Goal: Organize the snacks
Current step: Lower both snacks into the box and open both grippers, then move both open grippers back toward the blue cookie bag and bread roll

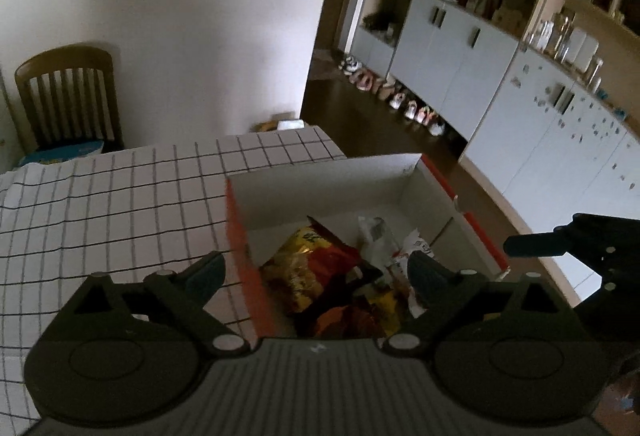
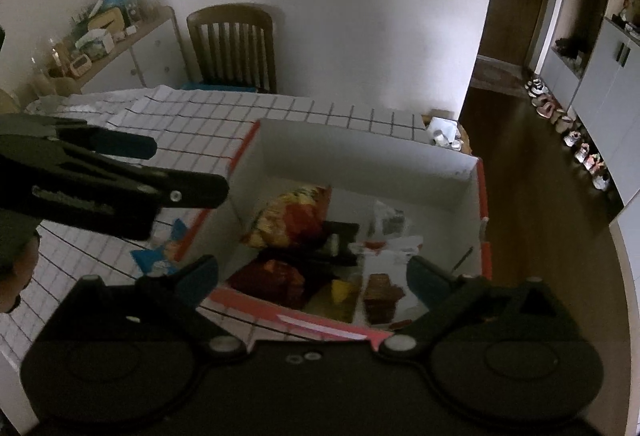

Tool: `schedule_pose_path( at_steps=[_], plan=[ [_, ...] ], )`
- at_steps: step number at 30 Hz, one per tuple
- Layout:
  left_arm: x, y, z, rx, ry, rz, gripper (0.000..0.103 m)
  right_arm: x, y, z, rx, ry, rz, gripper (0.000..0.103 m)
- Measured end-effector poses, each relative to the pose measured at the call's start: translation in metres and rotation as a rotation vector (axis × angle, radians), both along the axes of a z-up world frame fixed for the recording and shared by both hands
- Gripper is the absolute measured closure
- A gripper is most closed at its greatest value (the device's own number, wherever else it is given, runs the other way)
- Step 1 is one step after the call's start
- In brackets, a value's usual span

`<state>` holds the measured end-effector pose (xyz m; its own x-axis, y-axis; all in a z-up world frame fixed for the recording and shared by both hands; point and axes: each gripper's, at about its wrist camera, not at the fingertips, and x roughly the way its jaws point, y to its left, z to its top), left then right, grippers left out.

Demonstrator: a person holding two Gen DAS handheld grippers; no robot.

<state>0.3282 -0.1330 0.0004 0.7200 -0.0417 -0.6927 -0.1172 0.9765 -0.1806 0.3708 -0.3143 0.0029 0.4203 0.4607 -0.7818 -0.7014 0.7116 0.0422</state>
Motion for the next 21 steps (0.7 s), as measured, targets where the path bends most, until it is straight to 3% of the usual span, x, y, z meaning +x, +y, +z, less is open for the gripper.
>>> schedule_pose_path(
  at_steps=[10,21],
  plan=[
    [-0.07,0.053,0.009,-0.001,-0.072,-0.001,0.0,-0.052,0.037,0.01,0.044,0.001,0.0,0.0],
    [-0.123,0.123,-0.009,0.022,-0.021,0.049,0.0,-0.103,0.095,-0.02,0.04,0.071,-0.013,0.0]
  ],
)
